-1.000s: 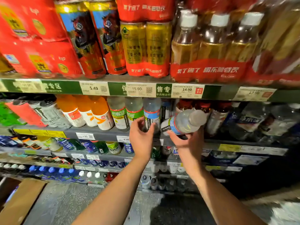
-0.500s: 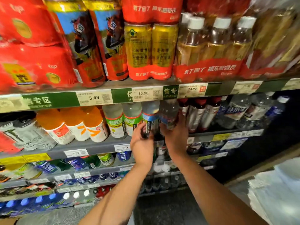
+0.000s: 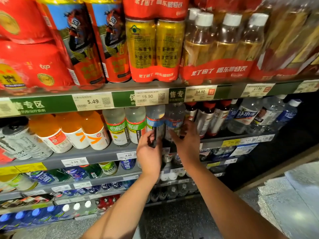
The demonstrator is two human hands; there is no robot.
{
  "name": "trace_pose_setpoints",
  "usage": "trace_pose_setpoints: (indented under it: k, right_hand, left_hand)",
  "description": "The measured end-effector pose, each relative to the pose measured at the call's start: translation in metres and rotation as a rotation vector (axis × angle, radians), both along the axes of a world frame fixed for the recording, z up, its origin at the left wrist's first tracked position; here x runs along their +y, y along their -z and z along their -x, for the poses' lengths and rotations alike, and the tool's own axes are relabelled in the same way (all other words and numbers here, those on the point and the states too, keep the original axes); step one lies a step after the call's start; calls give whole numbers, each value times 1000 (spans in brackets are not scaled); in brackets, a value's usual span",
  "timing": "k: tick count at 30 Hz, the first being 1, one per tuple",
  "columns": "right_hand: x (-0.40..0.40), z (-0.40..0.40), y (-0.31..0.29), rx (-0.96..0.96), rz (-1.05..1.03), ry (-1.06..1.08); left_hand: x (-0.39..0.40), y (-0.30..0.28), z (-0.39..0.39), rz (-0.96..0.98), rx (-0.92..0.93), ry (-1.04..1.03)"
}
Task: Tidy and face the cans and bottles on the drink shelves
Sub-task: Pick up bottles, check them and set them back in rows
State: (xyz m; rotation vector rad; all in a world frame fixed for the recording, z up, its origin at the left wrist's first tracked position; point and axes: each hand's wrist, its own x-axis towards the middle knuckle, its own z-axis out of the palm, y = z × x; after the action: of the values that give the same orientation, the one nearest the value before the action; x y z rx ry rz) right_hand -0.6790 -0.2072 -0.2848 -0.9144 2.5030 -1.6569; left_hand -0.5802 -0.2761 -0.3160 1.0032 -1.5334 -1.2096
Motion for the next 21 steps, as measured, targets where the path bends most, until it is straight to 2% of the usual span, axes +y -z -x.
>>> trace_pose_setpoints:
  k: [6,10,12,16,19,21]
  right_hand:
    - [29,18,-7,-64,70,-5]
    - [56,52,-10,-112,145,21]
    - [75,73,-10,-104,164,55]
    - [113,119,-4,-124,214,72]
    - [137,160,1,-16,88,126]
    - [150,181,4,12,79,149]
  left_hand:
    - [37,-11,28,124,27,10]
    - [65,-9,58,0,82,82]
    - [82,-7,75,-45,50,118]
    - [117,-8,113,61,-68,115]
    - [136,-10,142,67,-114,124]
    - [148,-12,161,89,-153,131]
